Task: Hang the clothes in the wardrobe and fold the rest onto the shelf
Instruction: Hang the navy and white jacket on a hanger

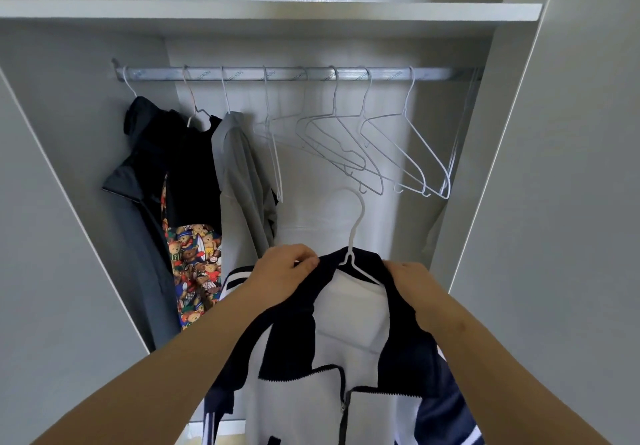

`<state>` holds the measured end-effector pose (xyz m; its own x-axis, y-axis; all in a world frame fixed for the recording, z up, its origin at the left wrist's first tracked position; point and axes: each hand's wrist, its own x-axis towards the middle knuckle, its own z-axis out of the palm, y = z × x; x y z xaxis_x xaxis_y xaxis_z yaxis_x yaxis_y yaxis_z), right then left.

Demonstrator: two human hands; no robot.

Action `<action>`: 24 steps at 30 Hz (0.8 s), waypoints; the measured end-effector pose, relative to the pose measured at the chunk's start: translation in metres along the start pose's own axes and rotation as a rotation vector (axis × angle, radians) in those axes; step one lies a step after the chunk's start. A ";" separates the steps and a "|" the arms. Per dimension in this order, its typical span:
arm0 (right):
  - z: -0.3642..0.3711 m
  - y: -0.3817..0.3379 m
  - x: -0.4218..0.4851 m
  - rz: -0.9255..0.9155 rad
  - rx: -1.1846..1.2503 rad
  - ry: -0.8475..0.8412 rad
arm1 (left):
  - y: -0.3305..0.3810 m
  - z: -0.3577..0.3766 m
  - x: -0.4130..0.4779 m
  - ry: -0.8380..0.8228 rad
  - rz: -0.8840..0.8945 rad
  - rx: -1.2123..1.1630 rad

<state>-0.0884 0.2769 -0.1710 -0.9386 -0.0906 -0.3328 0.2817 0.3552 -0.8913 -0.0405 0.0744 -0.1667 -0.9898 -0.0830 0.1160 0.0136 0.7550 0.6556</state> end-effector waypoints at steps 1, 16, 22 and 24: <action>-0.003 -0.002 -0.001 0.046 0.013 -0.047 | -0.004 0.001 0.001 0.033 -0.036 -0.027; 0.013 -0.018 0.000 0.036 0.249 -0.147 | -0.020 -0.004 0.028 0.234 -0.279 -0.277; 0.056 -0.043 0.005 -0.003 0.240 -0.274 | -0.035 -0.042 0.045 0.395 -0.299 -0.227; 0.068 -0.056 0.008 -0.022 0.249 -0.282 | -0.042 -0.056 0.053 0.432 -0.297 -0.221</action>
<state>-0.0983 0.1931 -0.1451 -0.8630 -0.3607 -0.3538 0.3346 0.1165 -0.9351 -0.0861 0.0017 -0.1467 -0.8084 -0.5644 0.1671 -0.1808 0.5083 0.8420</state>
